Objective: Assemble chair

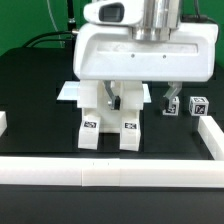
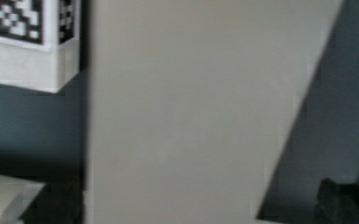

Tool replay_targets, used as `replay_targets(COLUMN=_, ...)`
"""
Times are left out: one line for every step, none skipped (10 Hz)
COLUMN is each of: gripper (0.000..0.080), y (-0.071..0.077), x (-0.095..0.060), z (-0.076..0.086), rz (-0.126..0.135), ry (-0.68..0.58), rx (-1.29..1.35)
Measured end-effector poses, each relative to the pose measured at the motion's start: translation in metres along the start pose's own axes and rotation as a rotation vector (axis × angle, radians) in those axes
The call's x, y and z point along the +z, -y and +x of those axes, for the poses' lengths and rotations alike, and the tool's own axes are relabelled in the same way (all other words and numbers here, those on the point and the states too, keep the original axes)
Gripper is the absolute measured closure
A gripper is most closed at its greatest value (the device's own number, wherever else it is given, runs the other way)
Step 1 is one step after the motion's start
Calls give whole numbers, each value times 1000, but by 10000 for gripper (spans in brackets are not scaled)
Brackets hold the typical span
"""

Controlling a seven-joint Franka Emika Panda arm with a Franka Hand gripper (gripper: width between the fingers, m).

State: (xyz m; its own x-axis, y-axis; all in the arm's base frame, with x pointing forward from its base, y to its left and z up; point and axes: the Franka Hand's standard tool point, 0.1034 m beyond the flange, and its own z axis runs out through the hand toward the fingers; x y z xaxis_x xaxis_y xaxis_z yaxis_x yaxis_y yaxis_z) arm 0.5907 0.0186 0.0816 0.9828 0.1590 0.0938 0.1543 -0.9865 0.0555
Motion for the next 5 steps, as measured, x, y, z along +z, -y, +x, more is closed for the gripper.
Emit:
replay_targets(gripper=150, y=-1, x=-8, z=1, rz=4, ry=0, rx=3)
replay_targets(gripper=150, y=-2, x=-18, z=3, rz=9, ry=-5, rx=6)
replay_targets(gripper=150, y=-4, x=-29, z=5, rz=13, ry=-15, rx=11)
replay_targets(gripper=150, y=-2, x=-37, z=4, rz=22, ry=-11, rx=38)
replay_targets(gripper=150, y=8, x=-47, z=-2, rz=40, ry=14, rx=100)
